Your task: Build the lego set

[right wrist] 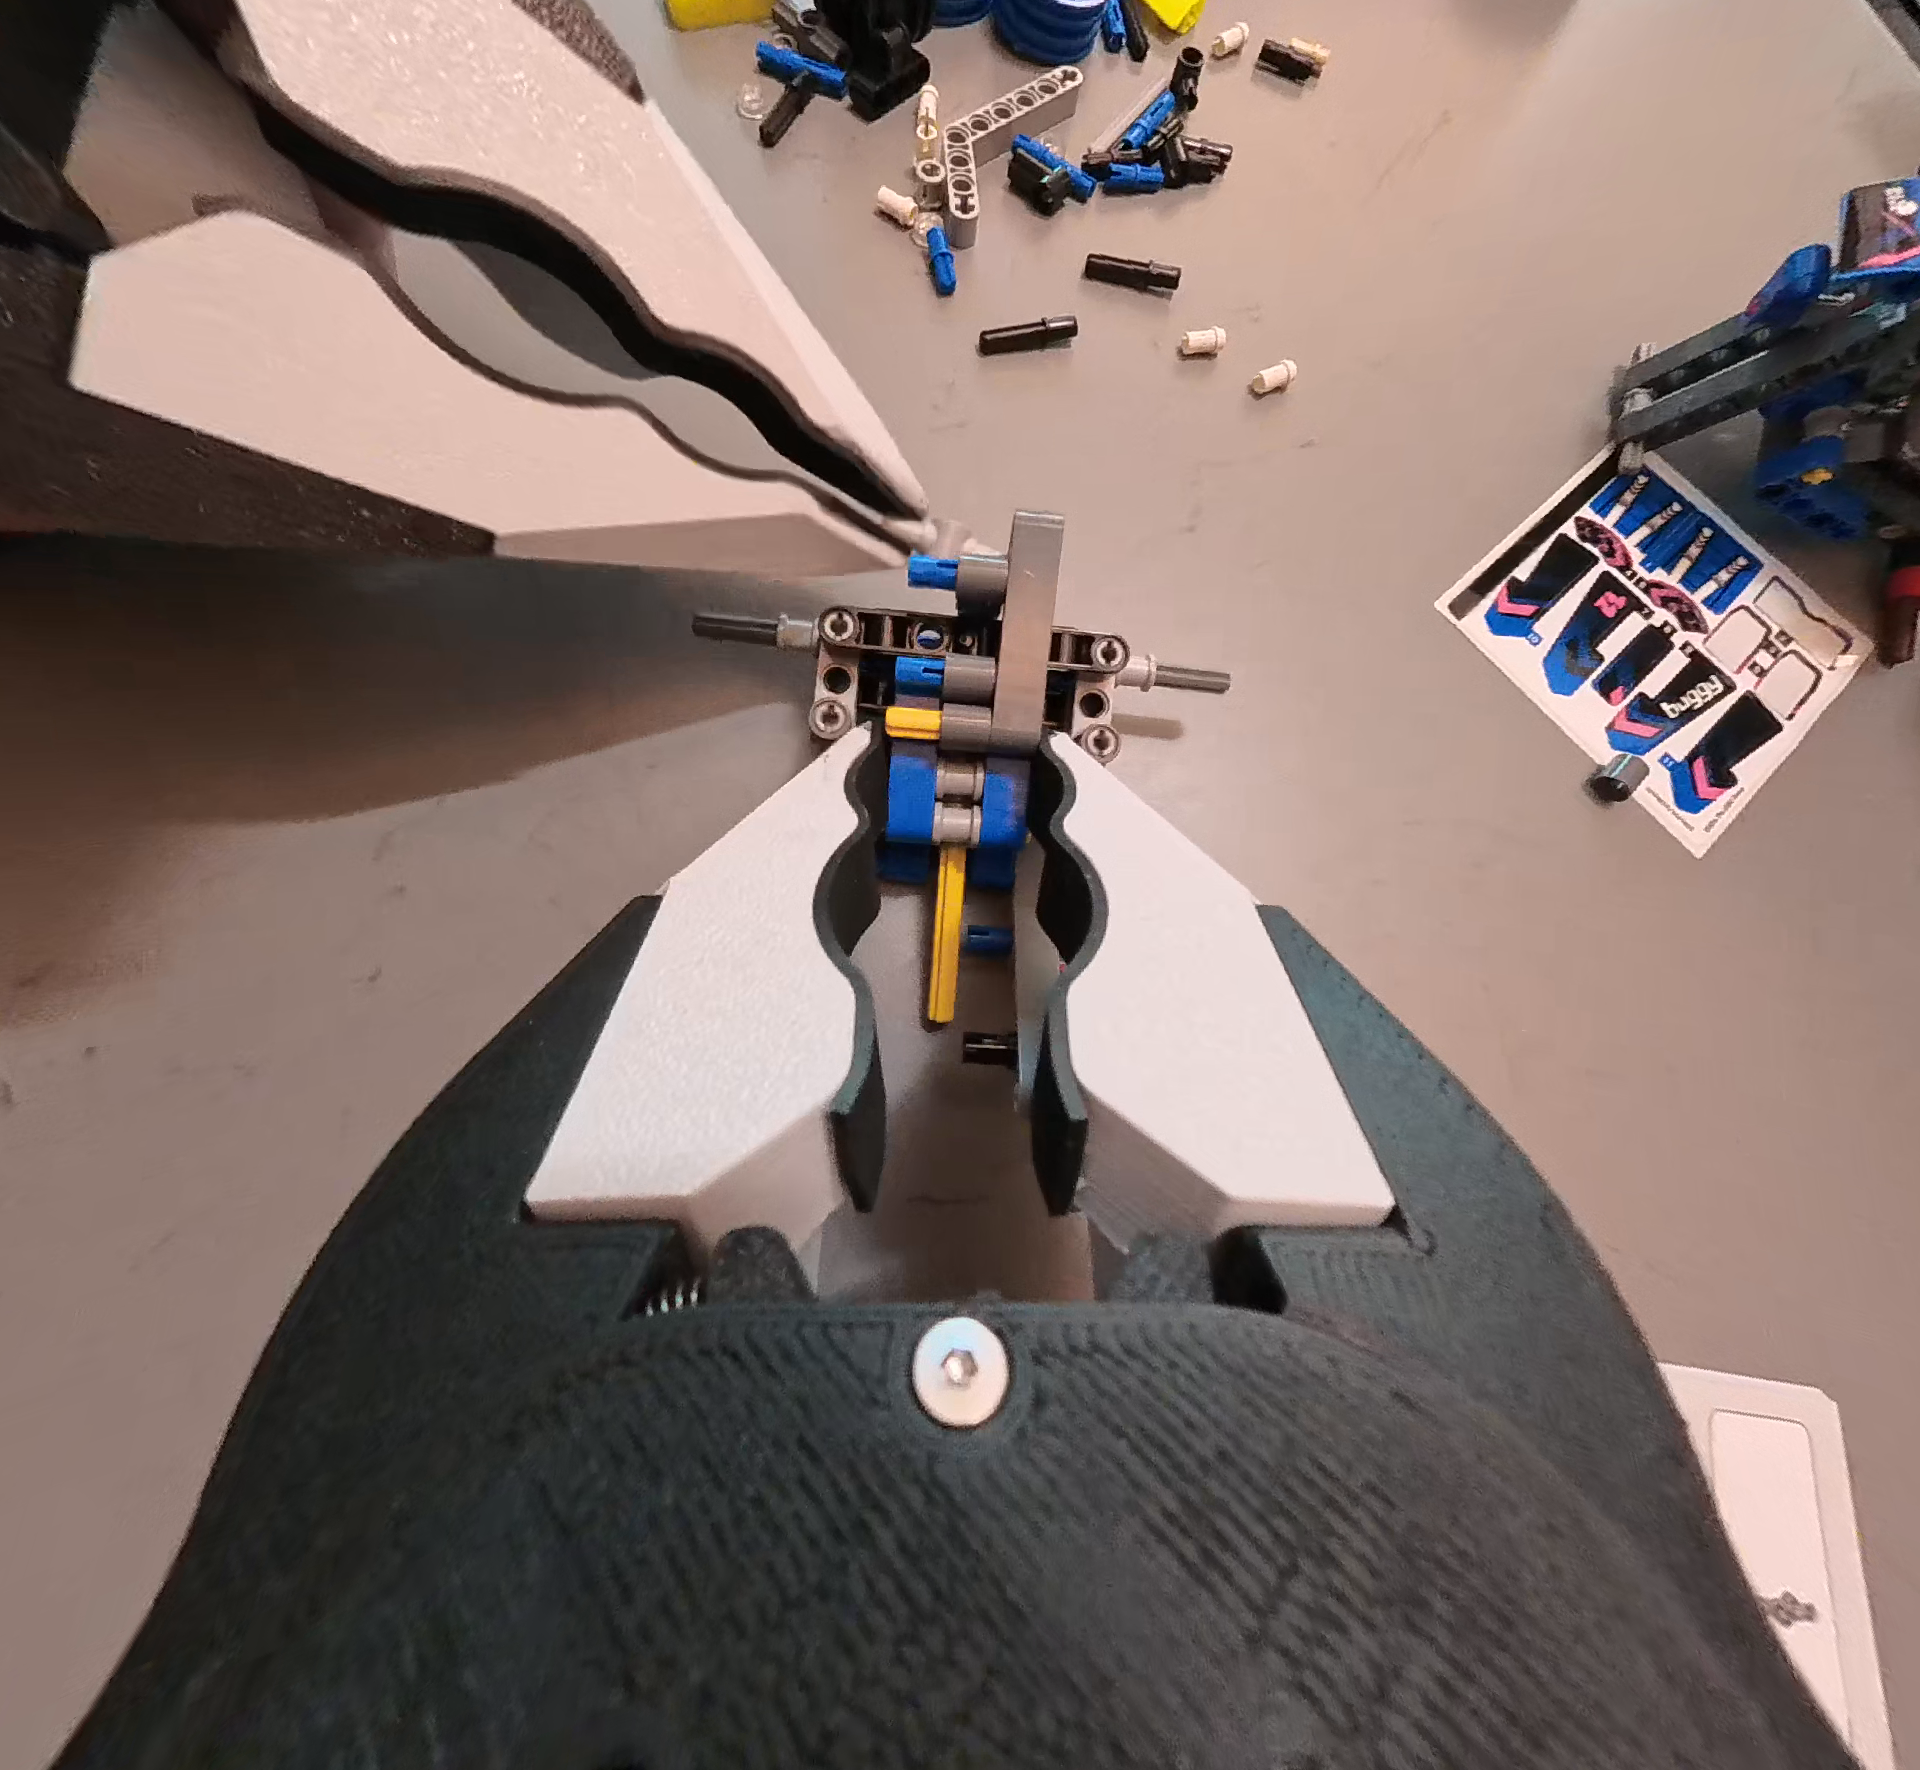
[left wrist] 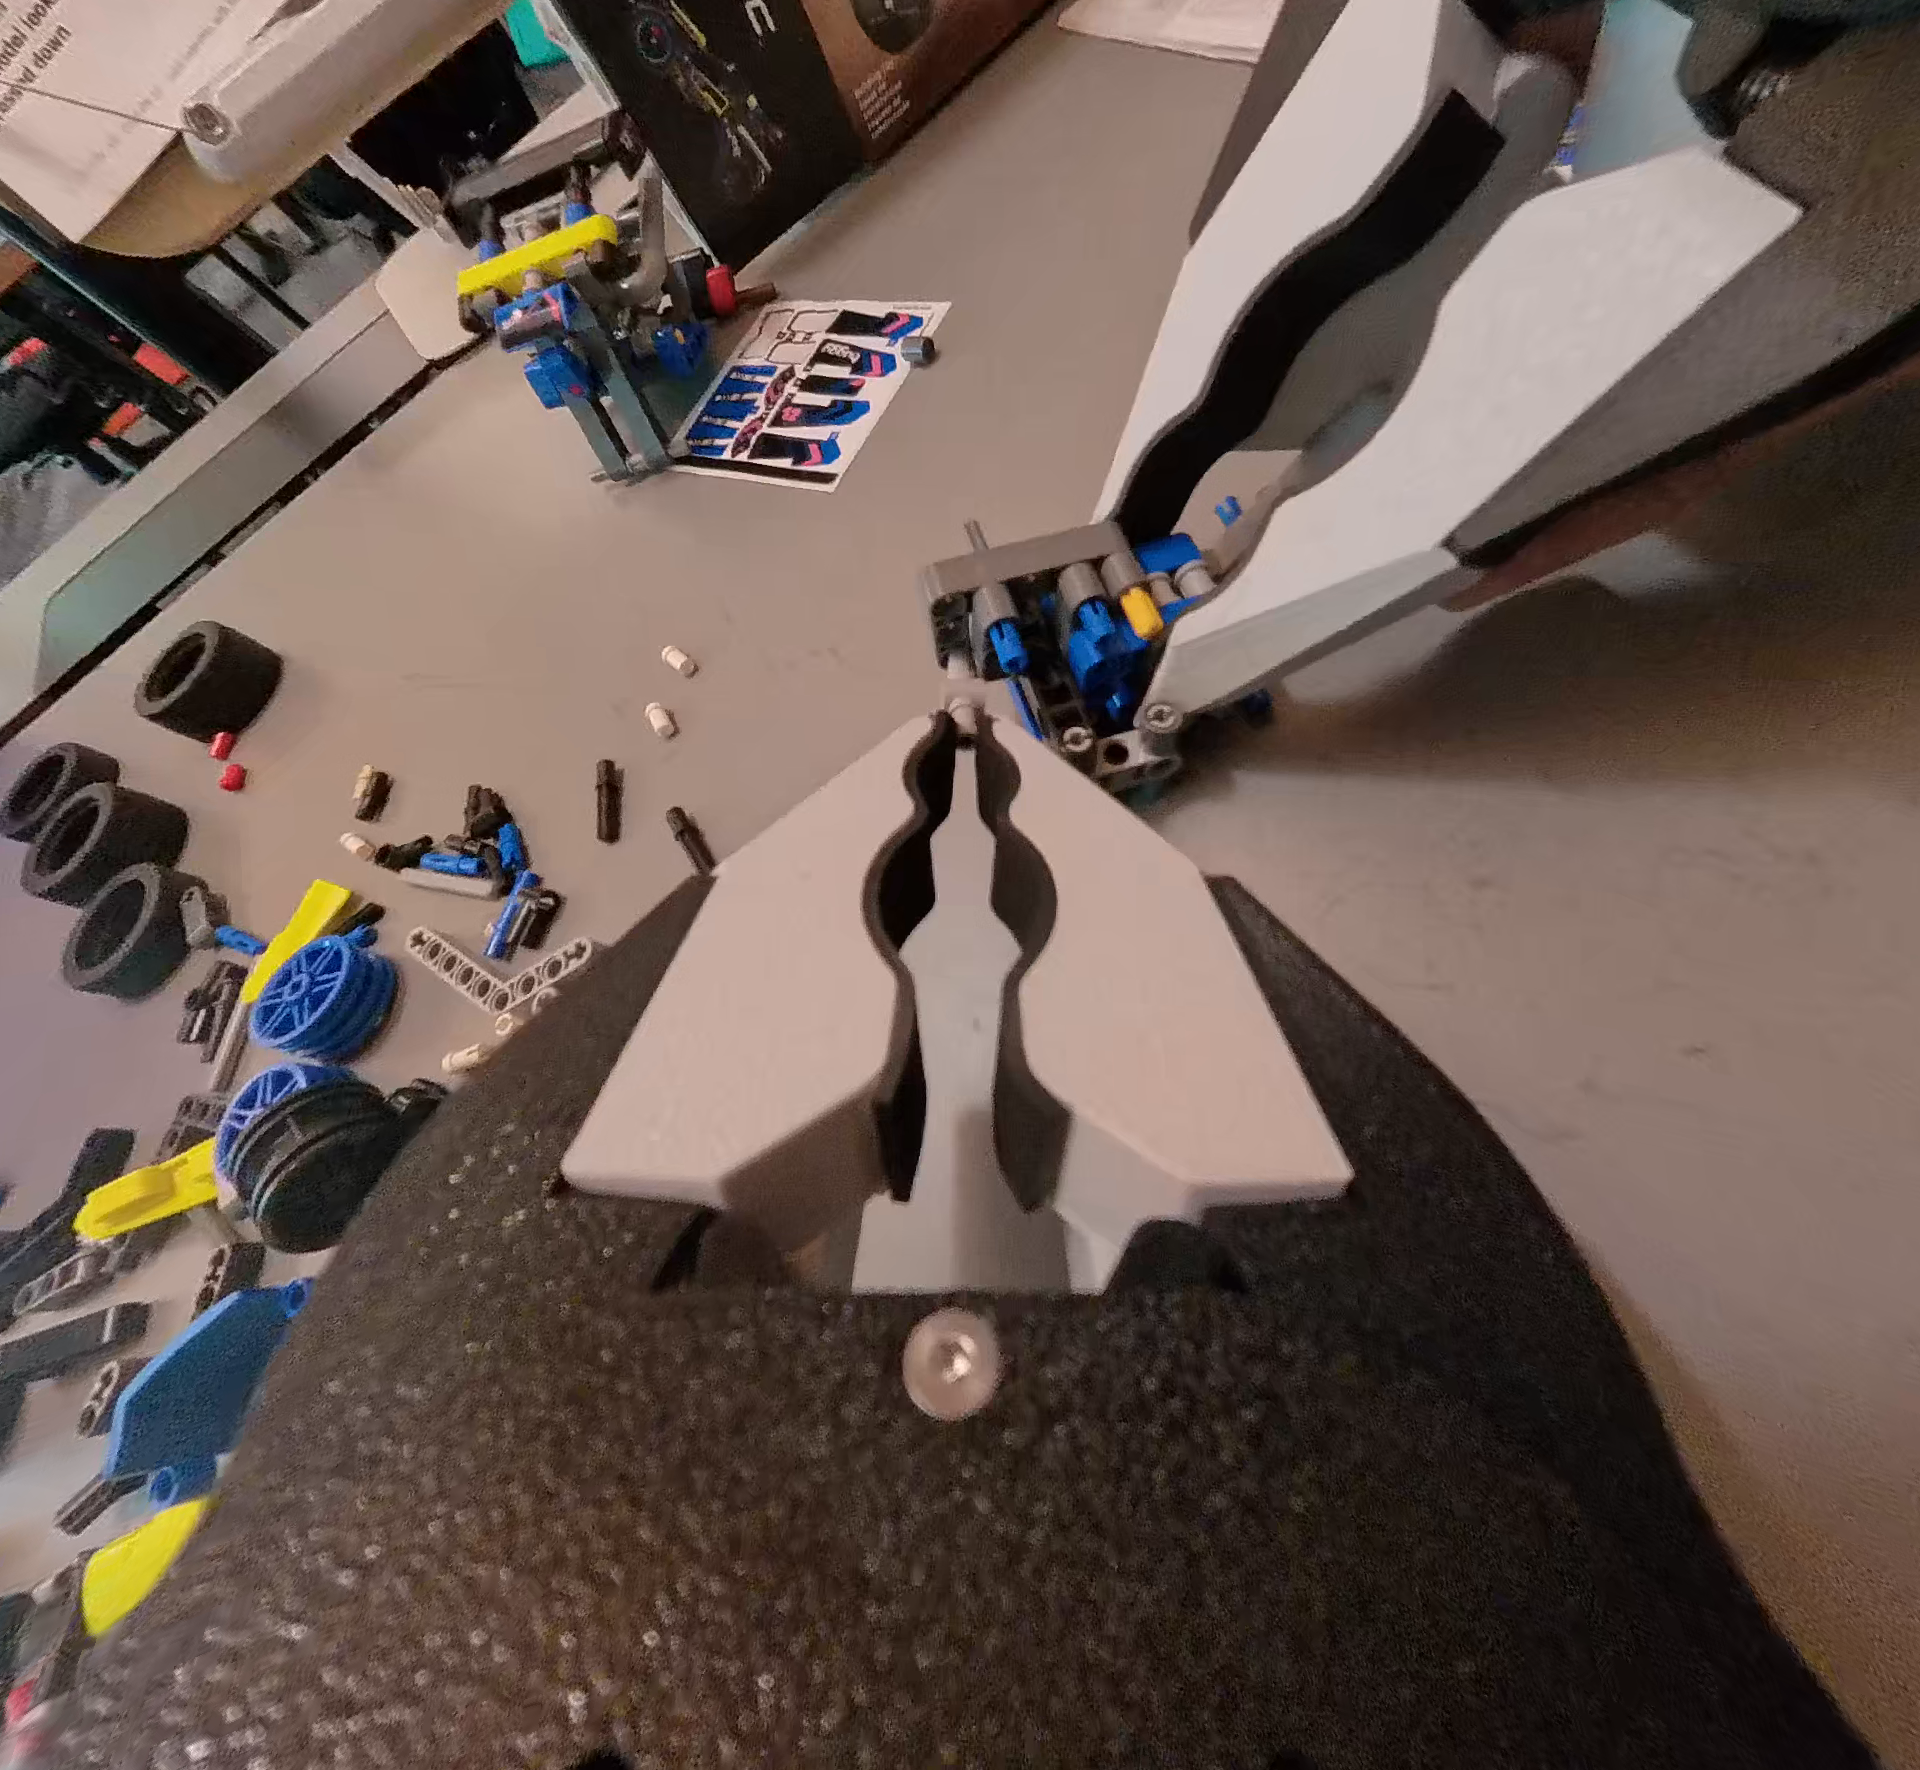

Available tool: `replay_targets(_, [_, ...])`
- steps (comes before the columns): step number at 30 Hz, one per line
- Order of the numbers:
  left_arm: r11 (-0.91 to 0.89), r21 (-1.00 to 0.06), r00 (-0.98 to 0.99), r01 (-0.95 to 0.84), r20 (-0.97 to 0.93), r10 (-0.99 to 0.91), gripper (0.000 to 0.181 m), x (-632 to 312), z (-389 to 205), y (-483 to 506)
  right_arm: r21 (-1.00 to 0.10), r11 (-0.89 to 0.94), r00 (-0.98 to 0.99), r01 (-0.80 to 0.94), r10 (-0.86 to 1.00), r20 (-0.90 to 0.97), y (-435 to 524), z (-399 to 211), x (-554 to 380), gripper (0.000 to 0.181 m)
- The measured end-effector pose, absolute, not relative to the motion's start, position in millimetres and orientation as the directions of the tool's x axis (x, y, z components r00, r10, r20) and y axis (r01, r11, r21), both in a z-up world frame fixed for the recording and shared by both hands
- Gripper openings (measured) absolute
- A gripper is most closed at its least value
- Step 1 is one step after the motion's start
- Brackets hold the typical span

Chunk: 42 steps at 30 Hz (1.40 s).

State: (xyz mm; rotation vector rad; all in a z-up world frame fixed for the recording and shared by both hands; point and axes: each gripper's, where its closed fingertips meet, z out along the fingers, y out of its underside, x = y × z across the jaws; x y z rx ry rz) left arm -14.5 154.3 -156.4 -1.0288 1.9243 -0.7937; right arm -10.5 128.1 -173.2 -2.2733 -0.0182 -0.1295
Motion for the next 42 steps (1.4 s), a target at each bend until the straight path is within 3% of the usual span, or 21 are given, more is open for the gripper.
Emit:
replay_targets(12, [0.497,-0.797,-0.346,-0.342,-0.385,-0.856,0.001,-13,-154,153,-0.790,-0.612,0.999,0.033,-0.006,0.047,126,-171,-10,0.026])
replay_targets(16, [0.491,-0.802,-0.346,-0.340,-0.379,-0.859,0.001,-12,-153,154,-0.795,-0.607,0.999,0.002,0.035,-0.025,118,-163,-11,0.043])
replay_targets(19, [0.489,-0.804,-0.346,-0.337,-0.377,-0.859,0.001,-11,-153,154,-0.789,-0.614,0.998,0.027,0.063,-0.015,114,-153,-8,0.042])
replay_targets(25, [0.494,-0.801,-0.353,-0.338,-0.379,-0.855,0.001,-10,-154,153,-0.818,-0.575,0.998,-0.017,0.038,-0.047,127,-137,6,0.019])
replay_targets(31, [0.492,-0.803,-0.354,-0.337,-0.376,-0.856,0.001,-10,-153,154,-0.757,-0.654,0.998,0.004,0.054,-0.042,140,-148,8,0.007])
replay_targets(42, [0.508,-0.778,-0.365,-0.369,-0.381,-0.850,0.002,-9,-160,156,-0.776,-0.630,0.993,-0.026,0.071,-0.091,143,-151,5,0.006])
